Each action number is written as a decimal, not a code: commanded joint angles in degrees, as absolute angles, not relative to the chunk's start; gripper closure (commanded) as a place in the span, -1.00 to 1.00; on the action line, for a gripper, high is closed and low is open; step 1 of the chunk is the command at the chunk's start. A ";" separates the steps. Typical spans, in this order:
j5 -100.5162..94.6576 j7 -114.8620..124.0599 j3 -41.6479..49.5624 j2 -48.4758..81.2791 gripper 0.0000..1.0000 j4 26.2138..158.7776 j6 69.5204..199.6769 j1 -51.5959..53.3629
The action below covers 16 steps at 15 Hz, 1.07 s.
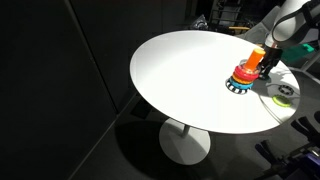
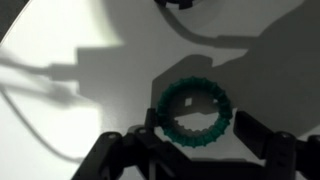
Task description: Put the green ring through the pole
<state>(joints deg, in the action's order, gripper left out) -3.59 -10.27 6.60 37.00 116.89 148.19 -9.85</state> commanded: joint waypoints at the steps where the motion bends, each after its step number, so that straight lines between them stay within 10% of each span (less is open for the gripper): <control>1: -2.37 -9.75 5.64 37.10 -0.07 115.67 146.59 -11.12; 16: -0.19 -8.45 4.26 25.75 0.11 111.14 133.62 -8.04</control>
<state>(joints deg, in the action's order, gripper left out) -0.33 -9.60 5.27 28.11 112.56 137.64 -8.70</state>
